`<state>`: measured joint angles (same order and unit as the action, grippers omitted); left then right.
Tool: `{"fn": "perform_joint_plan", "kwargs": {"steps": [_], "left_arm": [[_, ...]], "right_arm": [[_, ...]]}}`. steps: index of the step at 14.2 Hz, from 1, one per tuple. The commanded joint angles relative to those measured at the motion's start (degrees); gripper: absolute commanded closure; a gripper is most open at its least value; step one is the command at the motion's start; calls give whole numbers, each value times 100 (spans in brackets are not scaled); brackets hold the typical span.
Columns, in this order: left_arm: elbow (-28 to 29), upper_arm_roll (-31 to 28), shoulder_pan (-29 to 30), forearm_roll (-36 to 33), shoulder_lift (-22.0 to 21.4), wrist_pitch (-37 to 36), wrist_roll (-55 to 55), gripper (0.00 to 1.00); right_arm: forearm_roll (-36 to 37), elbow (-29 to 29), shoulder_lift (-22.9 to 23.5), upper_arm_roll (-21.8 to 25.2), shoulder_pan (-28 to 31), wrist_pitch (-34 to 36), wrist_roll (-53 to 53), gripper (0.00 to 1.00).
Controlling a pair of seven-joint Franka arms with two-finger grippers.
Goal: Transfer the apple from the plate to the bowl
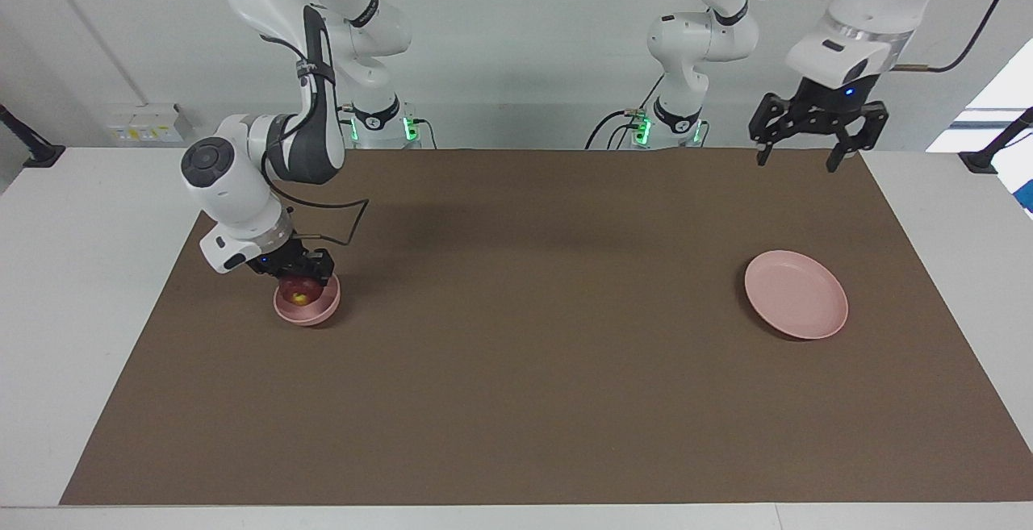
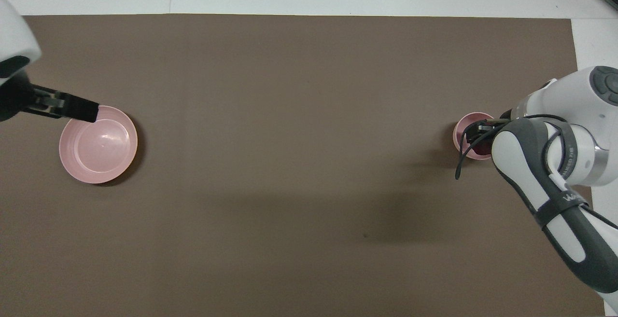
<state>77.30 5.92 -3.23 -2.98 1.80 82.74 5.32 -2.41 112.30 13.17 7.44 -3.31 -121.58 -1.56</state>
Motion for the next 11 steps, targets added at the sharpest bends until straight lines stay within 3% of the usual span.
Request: {"fn": "perform_joint_plan", "kwargs": {"steps": [1, 6, 11], "left_arm": [[-732, -389, -187, 279, 84, -966, 39, 0], [-734, -504, -90, 439, -179, -1295, 13, 0], [-760, -715, -55, 430, 101, -1375, -5, 0]], "right_arm": [[162, 38, 10, -32, 58, -120, -161, 100], [162, -6, 194, -41, 58, -304, -134, 100], [162, -24, 309, -41, -3, -367, -99, 100]]}}
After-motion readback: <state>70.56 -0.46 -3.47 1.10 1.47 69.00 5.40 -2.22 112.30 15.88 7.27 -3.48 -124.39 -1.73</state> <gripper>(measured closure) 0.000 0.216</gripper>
